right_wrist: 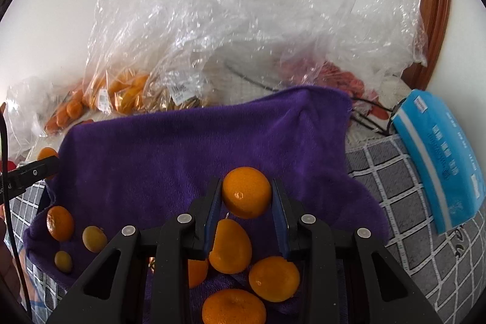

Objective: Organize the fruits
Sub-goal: 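Lower the orange onto the towel with the left tool while the right tool lowers its orange, then open the right tool to release the orange while the left tool releases its orange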

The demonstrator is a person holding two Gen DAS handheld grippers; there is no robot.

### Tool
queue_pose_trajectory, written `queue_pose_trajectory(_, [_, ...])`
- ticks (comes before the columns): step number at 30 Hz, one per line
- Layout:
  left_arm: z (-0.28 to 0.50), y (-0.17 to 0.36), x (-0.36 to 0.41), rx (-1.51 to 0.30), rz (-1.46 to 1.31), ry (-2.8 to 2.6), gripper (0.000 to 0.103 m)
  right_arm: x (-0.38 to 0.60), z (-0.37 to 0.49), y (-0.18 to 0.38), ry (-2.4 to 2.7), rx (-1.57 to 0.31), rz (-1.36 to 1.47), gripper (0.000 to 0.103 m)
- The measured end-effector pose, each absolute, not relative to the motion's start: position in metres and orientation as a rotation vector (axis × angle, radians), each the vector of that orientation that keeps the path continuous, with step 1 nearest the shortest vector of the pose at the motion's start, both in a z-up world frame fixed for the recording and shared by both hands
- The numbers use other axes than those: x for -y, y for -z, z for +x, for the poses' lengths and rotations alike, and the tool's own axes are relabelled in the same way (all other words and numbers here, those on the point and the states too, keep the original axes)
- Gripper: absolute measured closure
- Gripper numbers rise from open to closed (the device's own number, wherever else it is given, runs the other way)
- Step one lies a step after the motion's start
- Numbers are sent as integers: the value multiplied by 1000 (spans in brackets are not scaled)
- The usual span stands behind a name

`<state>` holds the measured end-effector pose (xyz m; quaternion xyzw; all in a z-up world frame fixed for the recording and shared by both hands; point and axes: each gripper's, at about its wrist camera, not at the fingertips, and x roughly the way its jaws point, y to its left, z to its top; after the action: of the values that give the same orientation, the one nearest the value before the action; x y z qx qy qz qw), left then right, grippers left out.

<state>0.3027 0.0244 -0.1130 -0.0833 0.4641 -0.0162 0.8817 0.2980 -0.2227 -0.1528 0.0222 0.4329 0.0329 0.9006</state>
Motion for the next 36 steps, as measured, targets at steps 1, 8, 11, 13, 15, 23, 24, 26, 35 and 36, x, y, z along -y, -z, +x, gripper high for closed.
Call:
queue_pose_trajectory(1, [305, 116, -23, -973, -169, 36, 72, 222, 299, 156, -69, -902, 46, 71])
queue_pose_trajectory(8, [311, 135, -18, -1015, -156, 45, 72, 218, 303, 171, -80, -924, 49, 71])
queue_pose_trajectory(11, [313, 141, -16, -1029, -151, 45, 72, 216, 305, 172, -75, -923, 38, 71])
queue_pose_trajectory(13, [314, 144, -16, -1036, -154, 47, 72, 214, 305, 172, -75, -920, 31, 71])
queue_pose_trajectory(15, [315, 147, -15, -1042, -150, 47, 72, 213, 306, 173, -75, -916, 29, 70])
queue_pose_trajectory(23, [315, 148, -6, -1037, -92, 54, 67, 212, 304, 170, -87, -908, 26, 61])
queue_pose_trajectory(24, [315, 147, -5, -1039, -89, 56, 65, 211, 304, 169, -87, -904, 24, 55])
queue_pose_trajectory(26, [315, 146, -2, -1038, -83, 58, 58, 210, 302, 166, -86, -889, 20, 47])
queue_pose_trajectory(35, [286, 108, 2, -955, -54, 64, 33, 209, 287, 144, -55, -876, 18, 31])
queue_pose_trajectory(36, [281, 103, 2, -945, -54, 62, 33, 210, 283, 140, -56, -877, 28, 31])
